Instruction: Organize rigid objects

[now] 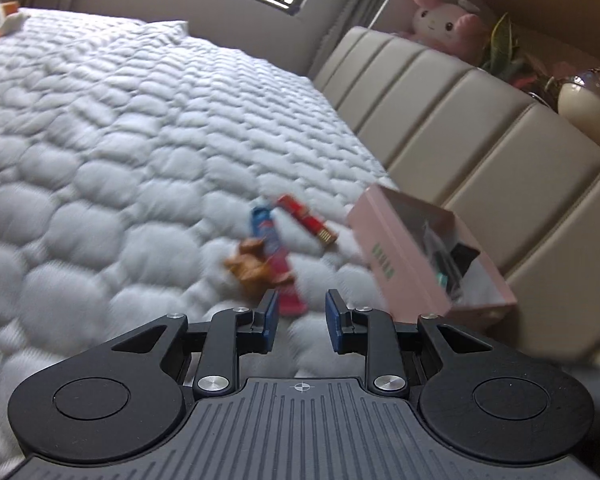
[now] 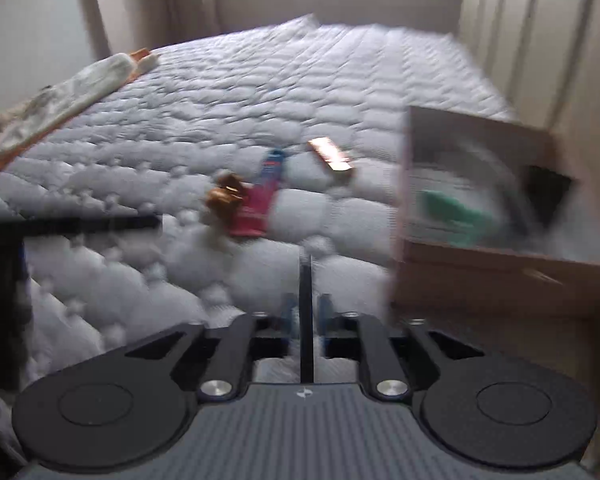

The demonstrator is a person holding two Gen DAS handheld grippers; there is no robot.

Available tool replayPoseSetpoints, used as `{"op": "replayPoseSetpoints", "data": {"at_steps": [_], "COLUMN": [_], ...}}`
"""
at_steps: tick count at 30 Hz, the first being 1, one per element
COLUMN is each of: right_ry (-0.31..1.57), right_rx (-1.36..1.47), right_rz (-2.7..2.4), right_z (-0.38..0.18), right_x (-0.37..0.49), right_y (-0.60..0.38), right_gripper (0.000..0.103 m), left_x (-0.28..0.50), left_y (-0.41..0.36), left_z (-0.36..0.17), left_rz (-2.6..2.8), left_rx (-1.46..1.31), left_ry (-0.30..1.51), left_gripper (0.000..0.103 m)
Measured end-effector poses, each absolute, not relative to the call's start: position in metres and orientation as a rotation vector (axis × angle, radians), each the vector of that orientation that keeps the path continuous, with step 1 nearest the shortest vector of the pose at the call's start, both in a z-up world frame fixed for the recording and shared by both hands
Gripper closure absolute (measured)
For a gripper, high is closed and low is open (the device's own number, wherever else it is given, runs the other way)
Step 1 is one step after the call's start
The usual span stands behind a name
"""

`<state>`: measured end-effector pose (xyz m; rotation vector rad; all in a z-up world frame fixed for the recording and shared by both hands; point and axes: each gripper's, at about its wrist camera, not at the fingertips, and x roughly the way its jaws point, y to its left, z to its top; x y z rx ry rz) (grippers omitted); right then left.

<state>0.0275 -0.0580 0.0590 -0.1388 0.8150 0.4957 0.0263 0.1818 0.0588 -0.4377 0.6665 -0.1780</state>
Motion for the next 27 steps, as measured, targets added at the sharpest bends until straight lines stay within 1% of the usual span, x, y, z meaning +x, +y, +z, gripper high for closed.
{"op": "replayPoseSetpoints", "data": {"at_steps": [1, 2, 6, 10, 13, 17, 20, 24, 27], "right_ry": [0.793, 0.770, 0.707, 0.655, 0.616, 0.578, 0.567, 0.591, 0.623], "right_rx": [-0.137, -0.125, -0.120, -0.113, -0.099, -0.102, -0.115, -0.097, -0.071], "right_rz": [0.482, 0.471, 0.422, 0.401, 0.405, 0.395, 0.374, 0.367, 0.355], "right_z": [0.057, 0.056, 0.047, 0.039, 0.037, 0.033, 0.028, 0.017, 0.010], "right_x": [0.020, 0.012, -0.011, -0.022, -0.029, -0.036, -0.038, -0.037, -0.033], "right_y": [-0.068, -0.078, -0.109, -0.125, -0.134, -0.140, -0.145, -0.156, -0.162], "right_gripper": [0.053, 0.044, 0.043, 0.043, 0.042, 0.028, 0.026, 0.025, 0.025], "left_x": [0.039, 0.052, 0.112, 0.170, 0.197, 0.215, 0.223, 0.229, 0.233], "left_y": [0.179, 0.177, 0.167, 0.144, 0.128, 0.106, 0.097, 0.087, 0.077], "left_z": [0.060, 0.061, 0.061, 0.057, 0.051, 0.044, 0.036, 0.031, 0.029], "left_rz": [-0.177, -0.170, -0.132, -0.020, 0.010, 0.096, 0.158, 0.188, 0.178], "left_rx": [-0.449, -0.470, -0.583, -0.547, -0.519, -0.392, -0.345, -0.274, -0.198], "left_ry": [0.674, 0.687, 0.766, 0.863, 0.906, 0.930, 0.954, 0.954, 0.944], "left_gripper": [0.075, 0.075, 0.075, 0.075, 0.075, 0.075, 0.075, 0.068, 0.068]}}
